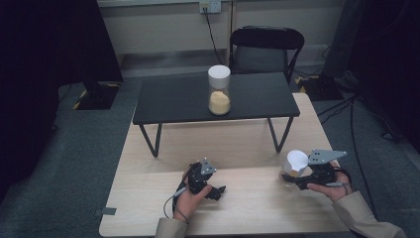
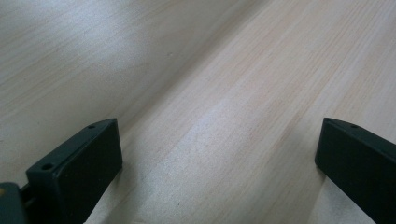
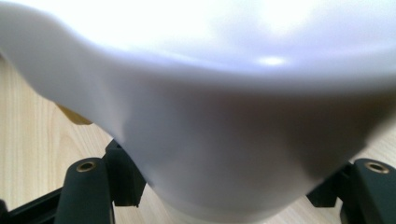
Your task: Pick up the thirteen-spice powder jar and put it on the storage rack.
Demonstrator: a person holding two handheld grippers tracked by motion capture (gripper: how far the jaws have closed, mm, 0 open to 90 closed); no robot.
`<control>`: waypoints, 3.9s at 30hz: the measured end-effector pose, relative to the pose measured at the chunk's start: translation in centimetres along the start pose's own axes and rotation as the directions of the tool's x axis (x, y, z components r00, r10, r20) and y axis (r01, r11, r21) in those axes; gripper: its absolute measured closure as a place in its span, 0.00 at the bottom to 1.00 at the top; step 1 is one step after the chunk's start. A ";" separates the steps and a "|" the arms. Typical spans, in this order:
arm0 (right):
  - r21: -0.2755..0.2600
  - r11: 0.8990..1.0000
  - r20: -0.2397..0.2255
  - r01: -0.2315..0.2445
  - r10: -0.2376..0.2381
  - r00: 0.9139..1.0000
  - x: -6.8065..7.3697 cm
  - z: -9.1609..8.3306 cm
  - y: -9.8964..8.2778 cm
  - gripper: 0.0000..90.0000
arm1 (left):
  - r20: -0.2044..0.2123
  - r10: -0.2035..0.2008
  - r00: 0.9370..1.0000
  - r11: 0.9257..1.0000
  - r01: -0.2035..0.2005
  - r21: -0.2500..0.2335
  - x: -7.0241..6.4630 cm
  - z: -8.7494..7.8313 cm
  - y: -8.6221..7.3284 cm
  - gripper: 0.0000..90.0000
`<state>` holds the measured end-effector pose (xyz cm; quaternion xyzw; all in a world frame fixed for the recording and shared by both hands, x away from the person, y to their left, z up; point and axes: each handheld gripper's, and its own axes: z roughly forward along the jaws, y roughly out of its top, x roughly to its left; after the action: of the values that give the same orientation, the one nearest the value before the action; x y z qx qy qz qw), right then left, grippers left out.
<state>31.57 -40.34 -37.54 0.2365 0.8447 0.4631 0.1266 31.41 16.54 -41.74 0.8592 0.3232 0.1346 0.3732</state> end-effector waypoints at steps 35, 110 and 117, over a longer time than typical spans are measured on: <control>0.092 0.994 -0.082 0.062 -0.054 0.995 -1.0 1.2 9.1 0.34 | -0.001 0.000 1.000 1.000 0.000 0.000 0.0 0.0 0.0 0.00; 0.070 0.992 -0.074 0.102 -0.097 0.993 -1.5 1.4 23.8 0.34 | 0.000 -0.002 1.000 1.000 0.002 -0.001 0.0 0.0 0.0 0.00; 0.056 0.994 -0.064 0.098 -0.095 0.993 -1.7 1.5 24.5 0.34 | 0.000 -0.002 1.000 1.000 0.002 -0.001 0.0 0.0 0.0 0.00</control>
<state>40.57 -28.86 -17.72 0.1845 0.8720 0.4384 0.1156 31.38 16.54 -41.76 0.8586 0.3242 0.1344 0.3738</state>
